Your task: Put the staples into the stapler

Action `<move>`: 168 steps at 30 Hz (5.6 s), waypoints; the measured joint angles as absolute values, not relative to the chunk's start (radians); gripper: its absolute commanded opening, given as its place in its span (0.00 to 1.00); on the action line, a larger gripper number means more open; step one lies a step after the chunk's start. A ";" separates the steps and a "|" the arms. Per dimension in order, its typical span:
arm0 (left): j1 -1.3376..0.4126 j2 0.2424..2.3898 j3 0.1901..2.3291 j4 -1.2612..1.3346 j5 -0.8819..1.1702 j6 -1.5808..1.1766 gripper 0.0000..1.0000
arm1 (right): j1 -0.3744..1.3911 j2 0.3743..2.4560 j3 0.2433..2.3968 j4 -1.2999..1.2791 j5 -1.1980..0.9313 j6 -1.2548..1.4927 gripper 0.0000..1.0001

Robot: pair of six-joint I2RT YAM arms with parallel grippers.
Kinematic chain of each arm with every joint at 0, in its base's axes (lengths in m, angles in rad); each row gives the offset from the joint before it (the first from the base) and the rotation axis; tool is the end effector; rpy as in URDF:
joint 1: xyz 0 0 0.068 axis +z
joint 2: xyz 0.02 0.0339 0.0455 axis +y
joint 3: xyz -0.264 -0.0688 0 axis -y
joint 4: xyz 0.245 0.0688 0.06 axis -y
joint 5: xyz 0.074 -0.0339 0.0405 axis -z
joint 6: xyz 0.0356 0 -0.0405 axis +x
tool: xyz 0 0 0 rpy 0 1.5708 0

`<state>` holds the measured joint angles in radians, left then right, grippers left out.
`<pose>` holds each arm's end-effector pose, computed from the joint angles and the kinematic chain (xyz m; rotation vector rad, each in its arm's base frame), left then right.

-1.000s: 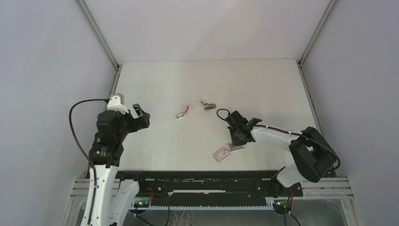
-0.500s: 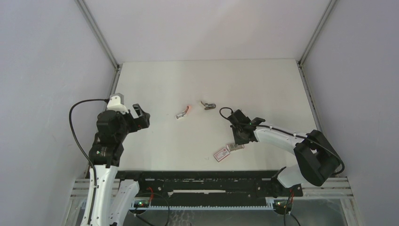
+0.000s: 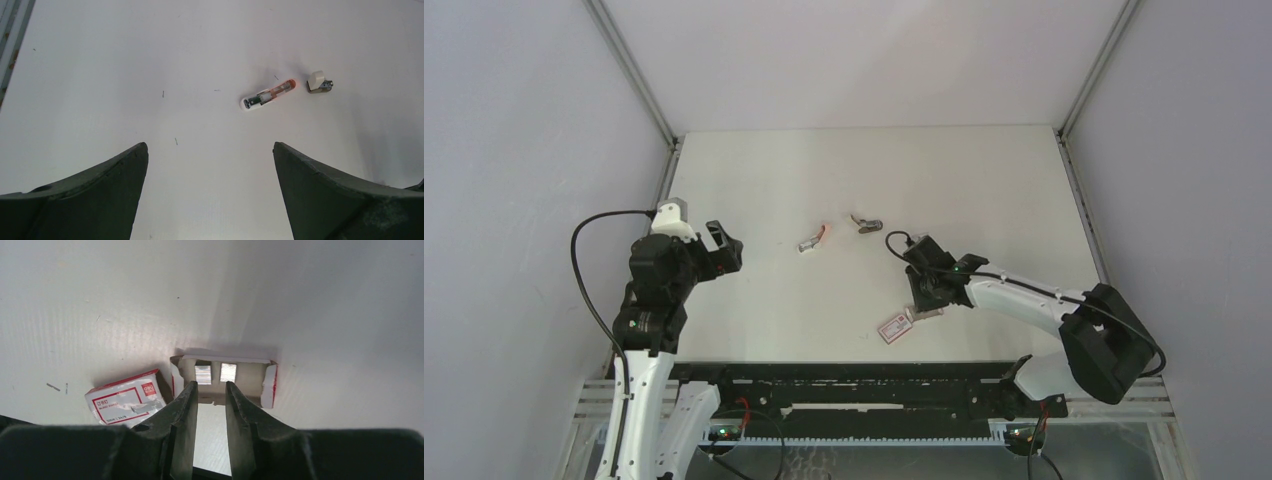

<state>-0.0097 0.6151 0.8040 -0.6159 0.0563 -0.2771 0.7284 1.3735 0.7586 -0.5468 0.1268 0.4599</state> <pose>0.1334 -0.0033 0.3254 -0.2312 1.9918 -0.2403 0.1869 0.1607 0.1798 -0.3295 2.7079 0.1733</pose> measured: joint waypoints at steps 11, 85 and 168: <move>-0.010 0.615 0.804 -0.616 0.057 -0.277 0.99 | 0.762 1.447 0.759 -0.512 0.101 0.467 0.26; -0.163 1.613 0.866 0.137 0.224 -0.583 0.93 | 0.630 1.133 0.661 -0.490 0.024 0.436 0.12; -0.367 0.739 0.379 0.013 -0.364 -0.459 0.93 | 0.759 1.920 1.478 -0.386 -0.113 0.006 0.11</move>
